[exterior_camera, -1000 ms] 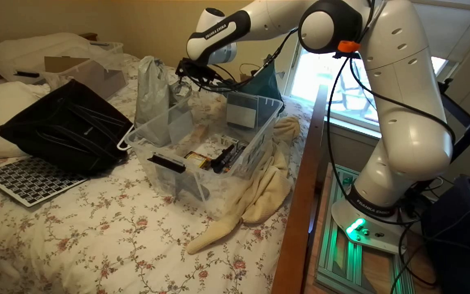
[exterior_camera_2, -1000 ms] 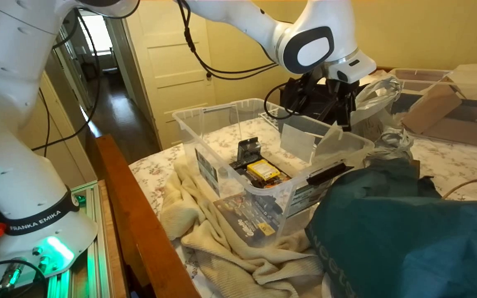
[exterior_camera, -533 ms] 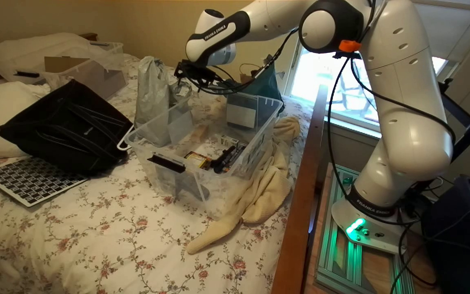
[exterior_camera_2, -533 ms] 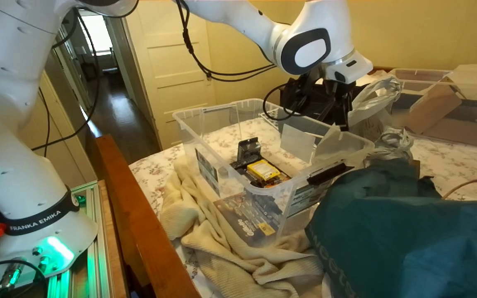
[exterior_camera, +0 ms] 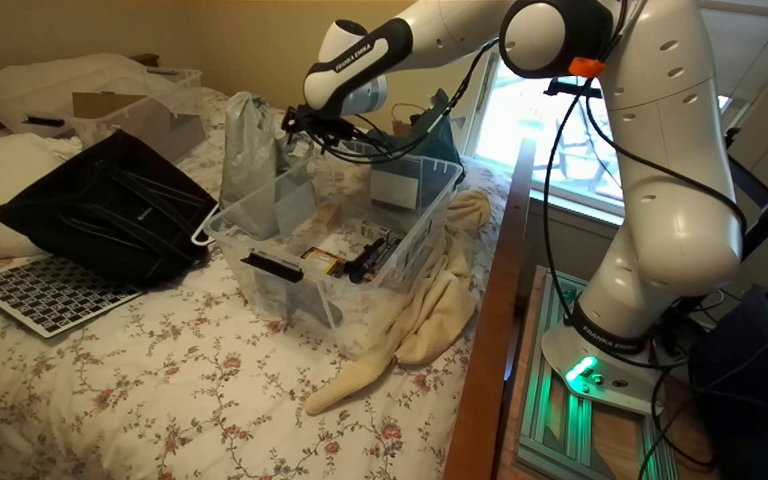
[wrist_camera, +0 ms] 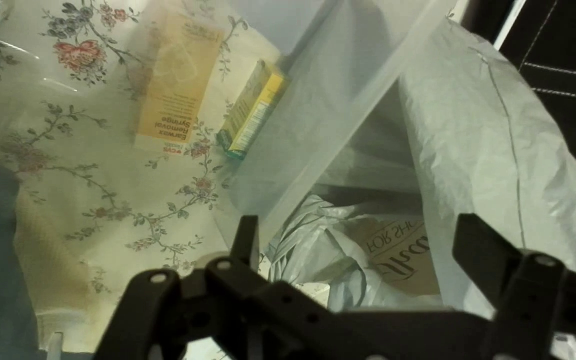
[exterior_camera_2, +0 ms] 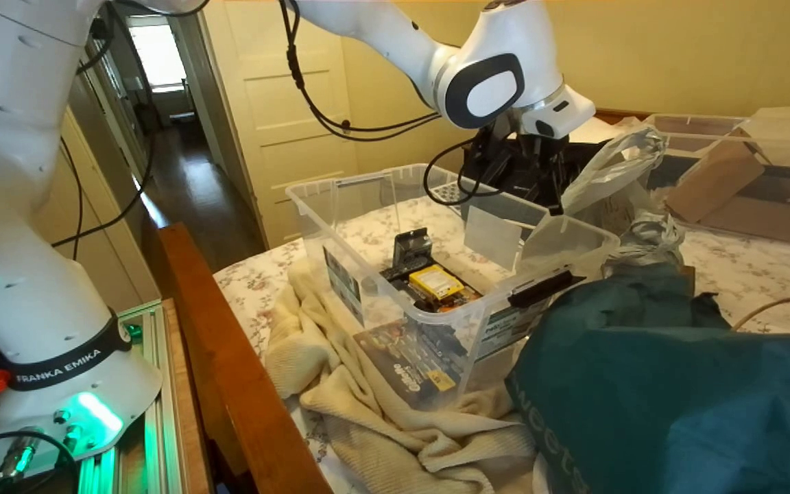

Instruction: Remove one box from the storage container

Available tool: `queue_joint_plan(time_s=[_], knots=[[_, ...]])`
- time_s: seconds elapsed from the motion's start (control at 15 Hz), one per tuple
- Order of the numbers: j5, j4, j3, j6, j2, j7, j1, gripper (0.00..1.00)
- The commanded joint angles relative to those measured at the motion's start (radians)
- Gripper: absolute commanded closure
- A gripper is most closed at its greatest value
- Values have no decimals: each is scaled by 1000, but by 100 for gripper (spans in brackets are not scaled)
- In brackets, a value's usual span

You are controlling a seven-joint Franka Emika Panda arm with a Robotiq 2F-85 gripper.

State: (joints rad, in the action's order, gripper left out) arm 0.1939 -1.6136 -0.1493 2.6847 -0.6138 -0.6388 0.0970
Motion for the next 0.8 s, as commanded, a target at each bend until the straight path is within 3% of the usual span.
queue_joint_plan(time_s=[0.0, 0.73], knots=[[9, -124, 0, 40, 81, 56, -17, 0], [-53, -313, -34, 64, 203, 202, -52, 0]])
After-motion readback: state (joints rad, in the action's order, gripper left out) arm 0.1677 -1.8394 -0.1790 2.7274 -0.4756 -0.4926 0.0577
